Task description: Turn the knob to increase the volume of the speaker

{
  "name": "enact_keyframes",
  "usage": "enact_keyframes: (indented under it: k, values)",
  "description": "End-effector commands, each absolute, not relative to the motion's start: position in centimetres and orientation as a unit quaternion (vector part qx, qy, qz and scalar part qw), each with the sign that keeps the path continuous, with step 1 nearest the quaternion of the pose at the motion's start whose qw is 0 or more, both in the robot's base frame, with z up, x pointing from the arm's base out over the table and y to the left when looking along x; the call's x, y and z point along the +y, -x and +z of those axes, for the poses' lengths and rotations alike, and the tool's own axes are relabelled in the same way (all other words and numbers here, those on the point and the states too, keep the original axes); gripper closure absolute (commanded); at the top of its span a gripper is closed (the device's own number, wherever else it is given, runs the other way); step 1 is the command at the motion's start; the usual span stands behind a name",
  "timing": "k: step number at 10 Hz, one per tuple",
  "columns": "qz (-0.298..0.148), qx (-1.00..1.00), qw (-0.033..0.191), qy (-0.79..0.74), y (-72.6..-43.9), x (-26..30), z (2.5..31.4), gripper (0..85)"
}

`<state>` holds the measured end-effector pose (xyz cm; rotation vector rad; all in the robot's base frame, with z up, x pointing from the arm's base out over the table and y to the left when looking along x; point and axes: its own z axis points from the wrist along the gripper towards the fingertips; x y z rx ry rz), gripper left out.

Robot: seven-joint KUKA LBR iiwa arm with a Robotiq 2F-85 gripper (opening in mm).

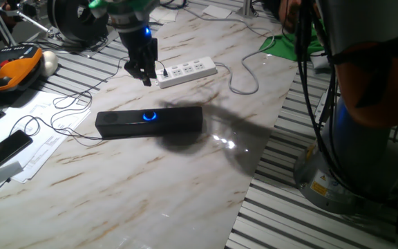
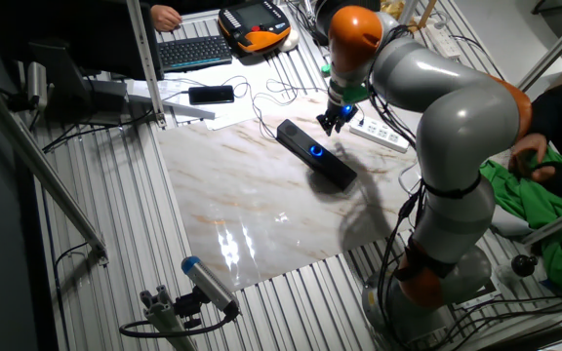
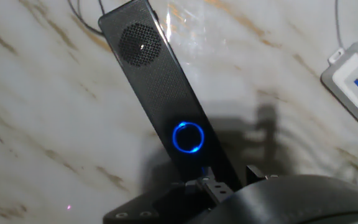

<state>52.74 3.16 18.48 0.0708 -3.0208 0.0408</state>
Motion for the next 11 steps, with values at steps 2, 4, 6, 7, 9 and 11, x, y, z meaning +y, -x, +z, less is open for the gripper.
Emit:
enact_keyframes:
  k: [2, 4, 6, 7, 9, 11]
  values:
    - [0.021, -0.997, 0.062, -0.049, -52.9, 3.2, 18.2, 51.0]
    - [0.026, -0.994, 0.067, -0.085, -53.1, 3.3, 17.3, 51.0]
    - [0.025, -0.991, 0.07, -0.113, -53.3, 3.4, 16.6, 51.0]
    - [0.027, -0.989, 0.07, -0.125, -53.3, 3.4, 16.4, 51.0]
    - [0.022, -0.992, 0.067, -0.1, -52.9, 3.6, 16.0, 51.0]
    - [0.018, -0.997, 0.066, -0.044, -52.6, 3.7, 15.5, 51.0]
